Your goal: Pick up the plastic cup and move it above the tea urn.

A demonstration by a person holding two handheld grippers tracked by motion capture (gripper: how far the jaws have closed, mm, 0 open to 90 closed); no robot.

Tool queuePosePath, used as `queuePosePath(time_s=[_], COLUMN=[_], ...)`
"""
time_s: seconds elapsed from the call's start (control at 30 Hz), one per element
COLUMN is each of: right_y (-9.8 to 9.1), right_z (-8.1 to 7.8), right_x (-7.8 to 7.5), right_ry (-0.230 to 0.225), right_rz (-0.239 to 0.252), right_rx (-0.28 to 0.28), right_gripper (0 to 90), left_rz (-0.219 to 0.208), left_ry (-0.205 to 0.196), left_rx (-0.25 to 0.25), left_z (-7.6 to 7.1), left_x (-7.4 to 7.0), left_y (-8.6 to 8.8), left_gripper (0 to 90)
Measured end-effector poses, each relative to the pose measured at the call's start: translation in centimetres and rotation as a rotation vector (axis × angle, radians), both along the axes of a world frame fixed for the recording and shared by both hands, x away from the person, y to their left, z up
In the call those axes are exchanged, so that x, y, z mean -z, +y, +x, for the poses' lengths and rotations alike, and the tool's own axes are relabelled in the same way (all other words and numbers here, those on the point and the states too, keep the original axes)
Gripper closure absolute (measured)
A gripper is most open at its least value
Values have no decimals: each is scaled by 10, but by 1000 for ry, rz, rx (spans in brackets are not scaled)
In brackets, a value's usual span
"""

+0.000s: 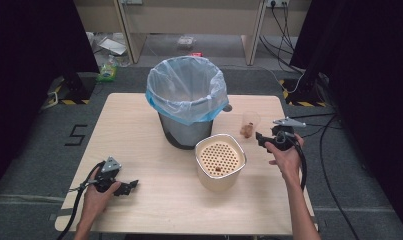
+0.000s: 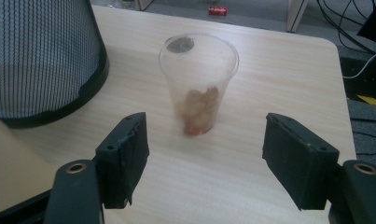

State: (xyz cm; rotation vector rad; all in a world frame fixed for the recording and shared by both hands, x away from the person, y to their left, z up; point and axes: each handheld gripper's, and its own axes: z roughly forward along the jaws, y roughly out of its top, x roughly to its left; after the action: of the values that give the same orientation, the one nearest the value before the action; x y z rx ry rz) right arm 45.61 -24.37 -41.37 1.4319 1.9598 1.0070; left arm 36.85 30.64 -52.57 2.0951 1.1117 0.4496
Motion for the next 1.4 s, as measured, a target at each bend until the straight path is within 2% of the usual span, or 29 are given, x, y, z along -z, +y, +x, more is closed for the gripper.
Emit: queuePosePath(time_s=[0.03,0.17,0.2,0.3,0.6,0.8,0.9,1.0,1.1,1.4], right_y=[1,1,0,0,2,6,6,8,9,12], right_z=[9,21,30,42,67,77,86,92,96,103], right_x=[-3,-3,-3,-3,-5,-7,-4,1,2,12], right_ry=[1,15,13,26,41,53,67,73,75,114], right_rz=[-10,-4,-3,-9,-6,-27,9,-16,-15,-54], right_rx=[5,18,29,45,58,68,85,95,97,83], right_gripper=[339,352,369,386,431,449,482,503,529,598], left_rz=[0,0,0,1,1,0,1,1,1,1], left_ry=[0,0,0,0,0,0,0,0,0,0], left_rx=[0,0,0,0,0,0,0,0,0,0], left_z=[0,0,0,0,0,0,0,0,0,0], left_x=[0,0,0,0,0,0,0,0,0,0], left_y=[0,0,0,0,0,0,0,0,0,0], left_gripper=[0,0,0,0,0,0,0,0,0,0])
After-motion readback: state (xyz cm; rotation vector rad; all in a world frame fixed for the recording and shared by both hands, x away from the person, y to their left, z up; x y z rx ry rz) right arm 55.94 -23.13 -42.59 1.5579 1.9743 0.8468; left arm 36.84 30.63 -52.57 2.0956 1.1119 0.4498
